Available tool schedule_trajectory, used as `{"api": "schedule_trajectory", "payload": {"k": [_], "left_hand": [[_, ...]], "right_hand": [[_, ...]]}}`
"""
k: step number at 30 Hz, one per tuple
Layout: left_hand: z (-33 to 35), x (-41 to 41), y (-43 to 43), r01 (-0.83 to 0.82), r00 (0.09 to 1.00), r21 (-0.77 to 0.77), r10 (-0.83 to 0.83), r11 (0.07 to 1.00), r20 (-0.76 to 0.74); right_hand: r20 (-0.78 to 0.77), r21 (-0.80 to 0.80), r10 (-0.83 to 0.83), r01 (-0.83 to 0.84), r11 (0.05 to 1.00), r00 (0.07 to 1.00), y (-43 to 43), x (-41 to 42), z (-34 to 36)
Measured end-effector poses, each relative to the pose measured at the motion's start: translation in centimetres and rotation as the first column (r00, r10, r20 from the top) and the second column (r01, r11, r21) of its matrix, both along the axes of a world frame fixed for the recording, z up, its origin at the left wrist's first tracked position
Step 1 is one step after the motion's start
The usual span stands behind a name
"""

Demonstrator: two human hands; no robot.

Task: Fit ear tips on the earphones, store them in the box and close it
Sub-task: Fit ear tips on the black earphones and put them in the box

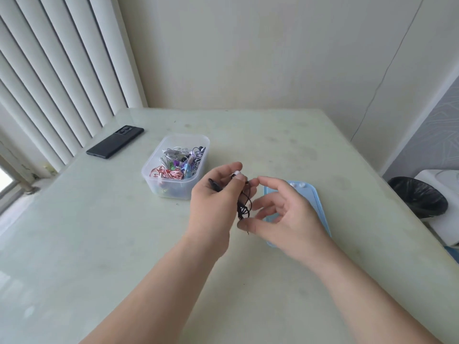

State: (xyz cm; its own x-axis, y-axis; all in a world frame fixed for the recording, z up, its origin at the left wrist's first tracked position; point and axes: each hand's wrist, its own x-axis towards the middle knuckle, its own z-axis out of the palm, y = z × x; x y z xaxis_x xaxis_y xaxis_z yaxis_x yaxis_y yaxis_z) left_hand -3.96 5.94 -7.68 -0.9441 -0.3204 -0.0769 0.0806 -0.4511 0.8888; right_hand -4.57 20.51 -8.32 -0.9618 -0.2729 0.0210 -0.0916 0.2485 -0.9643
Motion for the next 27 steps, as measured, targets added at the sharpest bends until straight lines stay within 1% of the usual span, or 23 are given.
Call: {"api": "schedule_trajectory", "payload": {"k": [2, 4, 7, 9, 12, 15, 20, 21, 22, 24, 27], "left_hand": [[0.4, 0.4, 0.3, -0.022, 1.0, -0.005, 0.022, 1.0, -0.004], [0.8, 0.6, 0.4, -0.043, 0.999, -0.045, 0.044, 0.998, 0.006], [1.1, 0.8, 0.1, -0.054, 0.996, -0.195, 0.065, 0.979, 0.053], [1.7, 1.0, -0.5, 0.008, 0.996, -0.285, 0.018, 0.958, 0.088], [3.5, 1.3, -2.2, 0.13, 0.988, -0.359, -0.092, 0.924, 0.123], [5.0, 1.2, -4.3, 0.189, 0.98, -0.449, -0.136, 0.874, 0.148], [7.0, -1.4, -9.2, 0.063, 0.992, -0.562, 0.011, 0.825, 0.126], [7.4, -2.5, -10.5, 0.014, 0.991, -0.614, 0.071, 0.79, 0.114], [7.7, -3.6, -11.6, -0.035, 0.986, -0.686, 0.135, 0.727, 0.093], [7.9, -5.6, -13.6, -0.099, 0.973, -0.814, 0.225, 0.573, 0.04], [7.0, -8.3, -14.6, -0.05, 0.974, -0.921, 0.225, 0.385, 0.042]], "right_hand": [[0.009, -0.069, -0.002, 0.003, 0.998, 1.0, -0.5, 0.3, 0.3], [0.027, -0.125, -0.015, 0.019, 0.992, 1.0, -0.8, 0.5, 0.5], [0.122, -0.205, -0.053, 0.078, 0.976, 0.991, -0.9, 0.3, 0.7], [0.174, -0.242, -0.061, 0.103, 0.965, 0.983, -1.1, -0.2, 1.3], [0.228, -0.308, -0.039, 0.11, 0.945, 0.973, -1.8, -1.4, 2.7], [0.225, -0.302, -0.044, 0.113, 0.947, 0.973, -2.9, -2.6, 4.2], [0.203, -0.267, -0.063, 0.118, 0.956, 0.977, -5.9, -4.1, 6.3], [0.197, -0.259, -0.064, 0.115, 0.959, 0.978, -6.5, -4.5, 6.6], [0.194, -0.254, -0.061, 0.11, 0.961, 0.979, -6.9, -4.7, 6.8], [0.186, -0.254, -0.036, 0.084, 0.963, 0.982, -7.7, -5.0, 7.0], [0.178, -0.251, -0.005, 0.051, 0.967, 0.984, -8.4, -4.9, 7.0]]}}
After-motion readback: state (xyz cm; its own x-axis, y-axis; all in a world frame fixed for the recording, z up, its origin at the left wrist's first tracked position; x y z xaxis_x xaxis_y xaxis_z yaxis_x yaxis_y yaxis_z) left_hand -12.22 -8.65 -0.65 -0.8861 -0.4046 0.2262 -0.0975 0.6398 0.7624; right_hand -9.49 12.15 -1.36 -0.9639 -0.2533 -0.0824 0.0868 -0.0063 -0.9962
